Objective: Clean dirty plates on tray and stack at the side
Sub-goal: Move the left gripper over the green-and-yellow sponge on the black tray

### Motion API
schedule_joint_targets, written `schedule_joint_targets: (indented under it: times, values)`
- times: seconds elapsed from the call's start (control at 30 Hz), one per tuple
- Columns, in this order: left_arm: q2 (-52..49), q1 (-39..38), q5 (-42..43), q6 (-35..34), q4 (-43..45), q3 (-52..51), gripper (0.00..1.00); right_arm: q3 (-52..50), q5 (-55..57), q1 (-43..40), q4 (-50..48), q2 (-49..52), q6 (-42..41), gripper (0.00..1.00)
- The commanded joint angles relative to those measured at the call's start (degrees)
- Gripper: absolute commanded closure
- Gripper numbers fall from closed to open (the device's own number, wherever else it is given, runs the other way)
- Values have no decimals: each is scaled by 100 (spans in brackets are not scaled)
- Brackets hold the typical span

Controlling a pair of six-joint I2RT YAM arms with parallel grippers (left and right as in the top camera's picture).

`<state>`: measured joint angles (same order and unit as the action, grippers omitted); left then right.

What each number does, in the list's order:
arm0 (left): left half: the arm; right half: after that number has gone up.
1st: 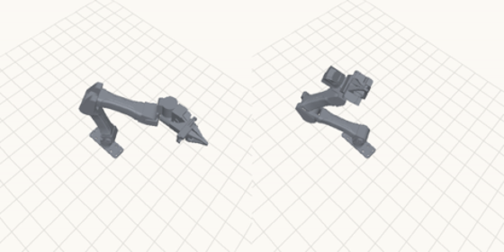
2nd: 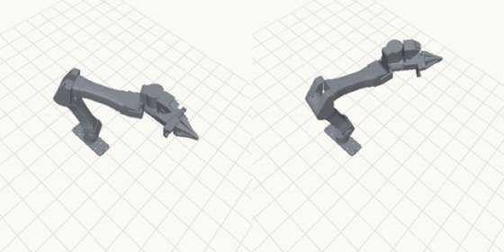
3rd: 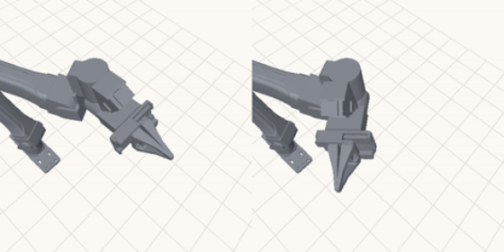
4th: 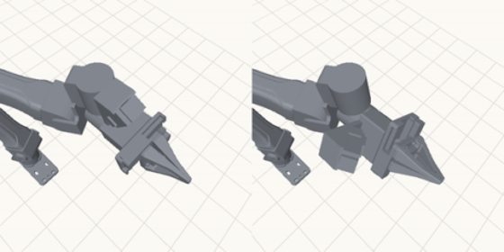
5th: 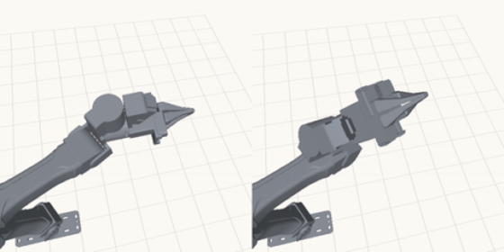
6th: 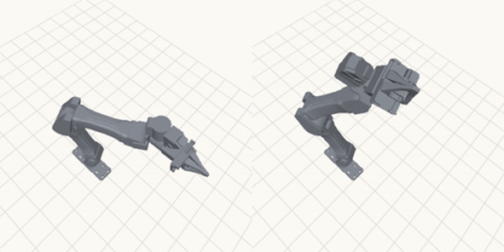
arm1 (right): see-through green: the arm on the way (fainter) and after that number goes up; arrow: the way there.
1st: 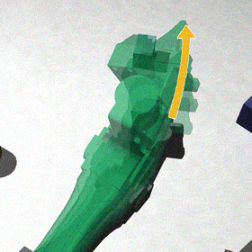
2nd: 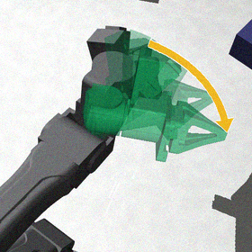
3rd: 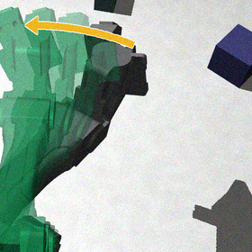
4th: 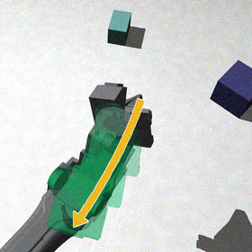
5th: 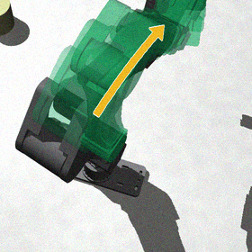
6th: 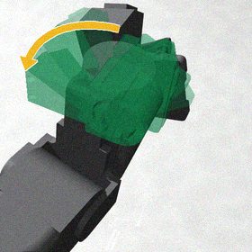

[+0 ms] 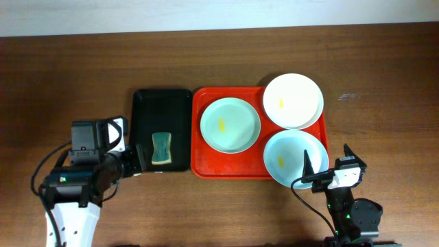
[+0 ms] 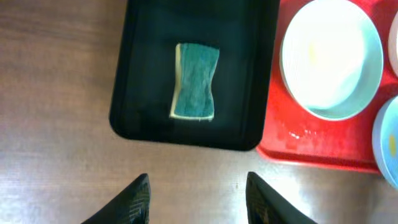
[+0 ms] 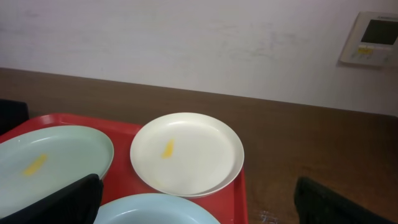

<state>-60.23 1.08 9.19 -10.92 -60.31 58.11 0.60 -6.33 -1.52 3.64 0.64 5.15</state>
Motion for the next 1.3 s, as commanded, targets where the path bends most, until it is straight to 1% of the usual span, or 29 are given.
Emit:
schedule_joint_targets:
  times: [0.0, 0.17, 0.23, 0.33, 0.43, 0.47, 0.5, 0.53, 0.6, 0.7, 0.73, 0.77, 0.83, 0.9, 1.1, 1.27]
  values:
    - [-313, -28, 0, 37, -501, 881, 53, -28, -72, 0, 26, -24, 42, 2]
    - [-999, -35, 4, 59, -1480, 1987, 53, -28, -72, 0, 26, -24, 42, 2]
    - [-1248, -52, 4, 168, -1757, 2258, 52, -28, -72, 0, 26, -24, 42, 2]
    - [-1460, -181, 0, 168, -1838, 2343, 51, -28, -72, 0, 26, -24, 42, 2]
    - [-1510, -409, 0, 162, -1812, 2339, 52, -28, -72, 0, 26, -24, 42, 2]
    - [-1508, -520, -9, 162, -1764, 2337, 62, -28, -72, 0, 26, -24, 42, 2]
    - [-1508, -612, -35, 162, -1709, 2337, 85, -28, -72, 0, 26, -24, 42, 2]
    - [-1510, -719, -90, 146, -1641, 2337, 100, -28, -72, 0, 26, -24, 42, 2]
    - [-1545, -892, -221, -85, -1554, 2330, 100, -28, -72, 0, 26, -24, 42, 2]
    - [-1655, -1088, -214, -251, -1443, 2304, 100, -28, -72, 0, 26, -24, 42, 2]
    - [-1716, -1180, -216, -254, -1357, 2267, 96, -28, -72, 0, 26, -24, 42, 2]
    - [-1810, -1281, -319, -273, -1241, 2214, 87, -28, -72, 0, 26, -24, 42, 2]
    - [-1985, -1377, -802, -461, -1172, 2179, 75, -28, -72, 0, 26, -24, 42, 2]
    - [-2197, -1403, -1143, -592, -1167, 2175, 67, -28, -72, 0, 26, -24, 42, 2]
    - [-2872, -1401, -1180, -619, -1043, 2175, 63, -28, -72, 0, 26, -24, 42, 2]
    - [-3139, -1401, -1180, -621, -909, 2175, 61, -28, -72, 0, 26, -24, 42, 2]
